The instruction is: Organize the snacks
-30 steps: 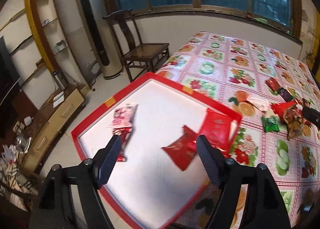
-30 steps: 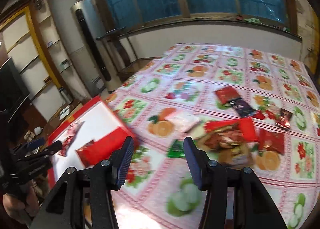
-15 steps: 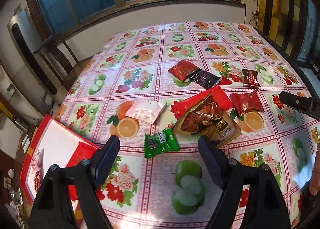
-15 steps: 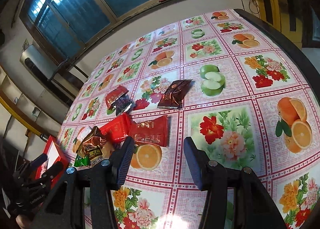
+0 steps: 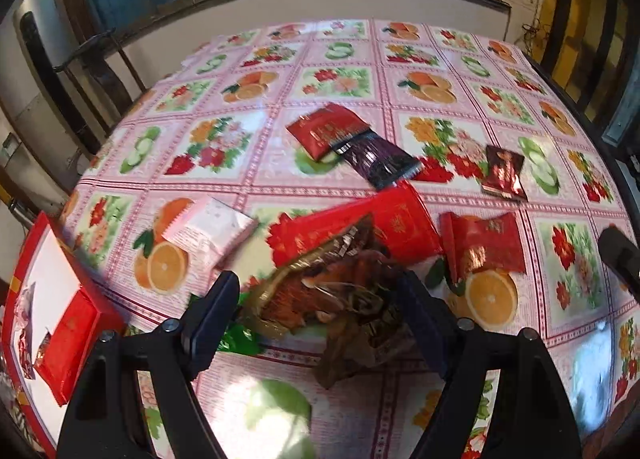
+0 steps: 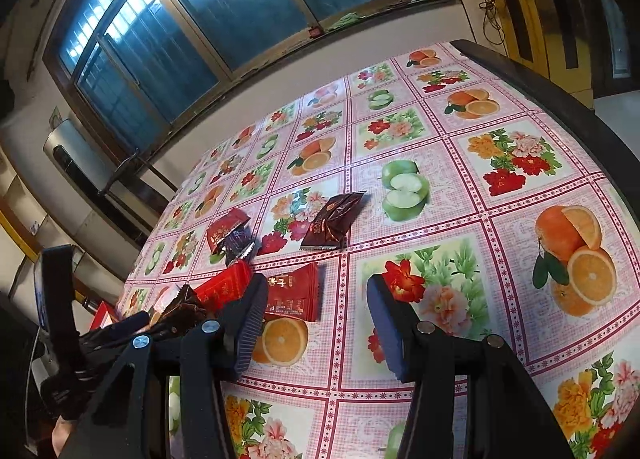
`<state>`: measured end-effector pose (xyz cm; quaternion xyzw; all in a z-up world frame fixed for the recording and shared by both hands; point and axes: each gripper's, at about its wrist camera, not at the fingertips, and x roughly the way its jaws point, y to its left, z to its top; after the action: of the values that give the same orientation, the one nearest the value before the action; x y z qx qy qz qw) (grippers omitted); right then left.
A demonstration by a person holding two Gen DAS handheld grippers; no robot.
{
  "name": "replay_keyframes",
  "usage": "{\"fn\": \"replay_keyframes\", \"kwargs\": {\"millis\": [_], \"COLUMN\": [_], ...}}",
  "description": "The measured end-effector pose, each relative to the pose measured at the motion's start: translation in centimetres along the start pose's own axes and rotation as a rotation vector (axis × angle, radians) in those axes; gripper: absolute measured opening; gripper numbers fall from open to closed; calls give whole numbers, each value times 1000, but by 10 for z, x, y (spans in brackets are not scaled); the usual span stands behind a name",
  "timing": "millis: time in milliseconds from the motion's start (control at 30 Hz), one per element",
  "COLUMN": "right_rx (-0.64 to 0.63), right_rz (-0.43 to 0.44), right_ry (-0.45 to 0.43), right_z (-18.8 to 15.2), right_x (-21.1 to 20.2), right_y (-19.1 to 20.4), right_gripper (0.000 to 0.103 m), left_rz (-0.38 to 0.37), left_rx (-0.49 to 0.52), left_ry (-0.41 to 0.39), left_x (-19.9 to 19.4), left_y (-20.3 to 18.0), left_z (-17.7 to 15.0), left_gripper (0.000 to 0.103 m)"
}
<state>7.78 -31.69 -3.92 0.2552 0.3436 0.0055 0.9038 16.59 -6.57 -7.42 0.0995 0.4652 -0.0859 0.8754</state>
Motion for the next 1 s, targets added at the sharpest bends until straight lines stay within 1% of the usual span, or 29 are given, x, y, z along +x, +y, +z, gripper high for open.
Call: {"fn": "replay_keyframes", "kwargs": {"millis": [33, 67, 200, 267, 300, 333, 400, 500, 533, 633, 667, 700, 733, 800, 833, 867, 933, 1000], "right_rx": [-5, -12, -32, -40, -41, -42, -49, -64, -75, -134, -144, -146, -150, -174, -194, -210, -223, -208], "right_rz": [-1, -1, -23, -32, -31, -29, -32, 2, -13, -81, -120, -157, -174, -224, -270, -305, -358, -369], "right_ry": [2, 5, 1, -5, -3, 5, 18, 61, 81, 132, 153, 170, 181, 212, 224, 231, 222, 214], "right_z": [0, 0, -1, -2, -2, -2, -3, -5, -6, -8, -7, -6, -7, -7, -9, -11, -14, -16], "right_x": [0, 0, 1, 0, 1, 3, 6, 15, 20, 37, 45, 54, 61, 76, 84, 90, 98, 101], "right_y": [0, 0, 3, 4, 4, 4, 6, 13, 17, 36, 42, 48, 52, 63, 68, 72, 76, 74], "right_gripper": [55, 55, 55, 55, 58, 59, 59, 60, 61, 61, 61, 62, 62, 63, 64, 66, 67, 67], "left_rz": [13, 7, -69, -81, -80, -90, -124, -117, -122, -107, -108, -113, -120, -139, -144, -149, -161, -142], "left_rx": [35, 65, 171, 223, 228, 225, 213, 164, 139, 67, 42, 18, -2, -15, -24, -35, -38, -43], "left_ry": [-29, -36, -47, -67, -76, -81, -88, -114, -118, -111, -104, -99, -93, -81, -76, -75, -69, -62], "left_x": [-5, -10, -28, -41, -47, -53, -66, -82, -87, -91, -92, -92, -93, -95, -96, -96, -96, -94], "left_y": [-9, -16, -39, -43, -42, -38, -19, 12, 22, 45, 49, 52, 54, 52, 51, 50, 46, 40], "left_z": [-6, -11, -36, -50, -55, -59, -67, -76, -78, -81, -80, -79, -79, -80, -81, -81, -81, -79], "left_gripper": [80, 80, 80, 80, 80, 80, 80, 80, 80, 81, 81, 81, 81, 81, 81, 81, 81, 81]}}
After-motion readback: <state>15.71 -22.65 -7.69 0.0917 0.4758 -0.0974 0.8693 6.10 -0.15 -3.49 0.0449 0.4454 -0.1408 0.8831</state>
